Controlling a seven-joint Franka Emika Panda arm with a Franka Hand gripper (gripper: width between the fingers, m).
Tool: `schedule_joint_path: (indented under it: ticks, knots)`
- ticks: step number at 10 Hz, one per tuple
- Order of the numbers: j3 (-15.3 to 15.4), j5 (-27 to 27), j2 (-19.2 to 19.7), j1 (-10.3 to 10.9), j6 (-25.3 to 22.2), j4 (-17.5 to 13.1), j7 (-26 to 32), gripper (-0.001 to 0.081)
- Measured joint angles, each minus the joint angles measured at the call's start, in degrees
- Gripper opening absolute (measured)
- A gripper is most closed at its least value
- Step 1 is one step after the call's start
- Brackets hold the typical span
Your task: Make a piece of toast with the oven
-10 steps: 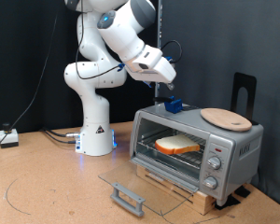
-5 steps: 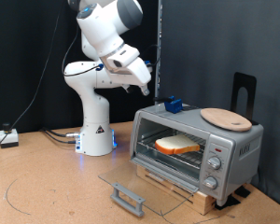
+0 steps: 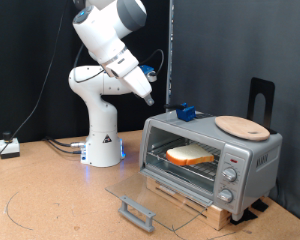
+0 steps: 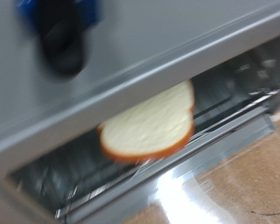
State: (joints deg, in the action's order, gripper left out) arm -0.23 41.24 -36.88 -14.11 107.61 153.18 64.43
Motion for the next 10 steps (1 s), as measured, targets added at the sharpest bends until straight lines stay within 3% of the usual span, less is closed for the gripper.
schedule_joint_path:
  ticks: [3,4,6,8,10]
  knots:
    - [-2.2,7.7,2.0,-2.8,2.8,-1.0,-11.9,0.0804]
    - [-2.0,6.8,2.0,-2.6,2.7,-1.0,-10.6,0.0804]
    - [-2.2,6.6,3.0,-3.6,0.5,-1.3,-22.3,0.0804]
    - [-4.0,7.0,6.1,-5.8,-1.3,-2.6,-33.2,0.0804]
    - [-6.4,3.5,10.4,-8.6,-8.3,-5.4,-43.4,0.0804]
